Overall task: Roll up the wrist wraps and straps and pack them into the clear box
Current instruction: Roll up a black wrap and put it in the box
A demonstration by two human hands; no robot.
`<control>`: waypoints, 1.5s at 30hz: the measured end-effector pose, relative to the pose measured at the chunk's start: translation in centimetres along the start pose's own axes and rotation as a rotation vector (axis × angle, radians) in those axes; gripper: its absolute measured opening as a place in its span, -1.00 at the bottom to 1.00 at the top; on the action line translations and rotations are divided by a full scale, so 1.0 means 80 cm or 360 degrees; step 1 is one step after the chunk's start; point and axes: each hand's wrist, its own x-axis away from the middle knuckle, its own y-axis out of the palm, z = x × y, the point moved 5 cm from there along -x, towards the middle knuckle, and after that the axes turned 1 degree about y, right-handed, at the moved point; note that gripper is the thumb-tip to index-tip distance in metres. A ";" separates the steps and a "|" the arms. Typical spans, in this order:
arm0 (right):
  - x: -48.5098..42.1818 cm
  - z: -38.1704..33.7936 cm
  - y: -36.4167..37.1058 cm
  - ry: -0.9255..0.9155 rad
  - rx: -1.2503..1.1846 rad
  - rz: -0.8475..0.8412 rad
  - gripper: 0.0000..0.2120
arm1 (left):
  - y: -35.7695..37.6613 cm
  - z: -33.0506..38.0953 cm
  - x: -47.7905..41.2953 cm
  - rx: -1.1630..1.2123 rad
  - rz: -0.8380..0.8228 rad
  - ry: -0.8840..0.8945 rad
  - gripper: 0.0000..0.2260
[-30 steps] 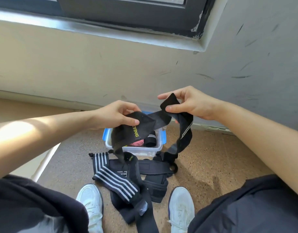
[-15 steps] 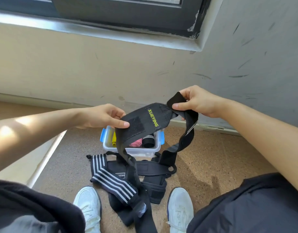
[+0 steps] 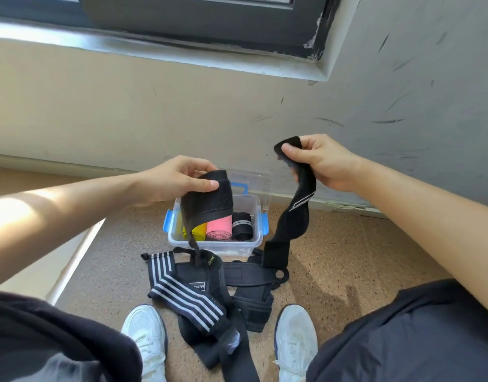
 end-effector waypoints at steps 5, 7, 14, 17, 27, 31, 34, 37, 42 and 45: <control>-0.001 -0.021 -0.003 -0.0115 -0.0355 -0.0237 -0.74 | 0.003 0.004 0.001 -0.0017 -0.0002 0.0006 -0.85; 0.001 -0.022 0.002 -0.0112 -0.0399 -0.0378 -0.76 | 0.003 0.005 0.003 -0.0019 -0.0004 -0.0006 -0.86; 0.009 -0.018 0.023 -0.0041 -0.0315 -0.0730 -0.77 | 0.003 0.010 0.004 -0.0001 0.0000 0.0020 -0.88; 0.009 -0.012 0.026 -0.0013 -0.0182 -0.0696 -0.81 | 0.008 0.015 0.006 0.0023 -0.0046 0.0027 -0.87; 0.014 -0.011 0.069 -0.0108 0.0510 -0.0593 -0.89 | 0.038 0.044 0.009 0.0044 -0.0045 0.0072 -0.80; 0.016 -0.010 0.081 -0.0108 0.0582 -0.0596 -0.92 | 0.051 0.052 0.007 -0.0026 0.0011 0.0117 -0.74; 0.015 -0.005 0.080 -0.0065 0.0574 -0.0589 -0.97 | 0.049 0.048 0.004 -0.0124 0.0011 0.0096 -0.84; 0.011 -0.002 0.066 -0.0028 0.0583 -0.0545 -0.92 | 0.036 0.033 0.005 -0.0237 0.0027 0.0005 -0.86; 0.006 0.021 0.047 0.0070 0.0704 -0.0498 -0.93 | 0.035 -0.041 0.018 -0.0575 -0.0124 -0.0257 -0.85; -0.001 0.054 0.052 0.0158 0.0919 -0.0528 -0.93 | 0.059 -0.101 0.038 -0.0884 -0.0358 -0.0355 -0.85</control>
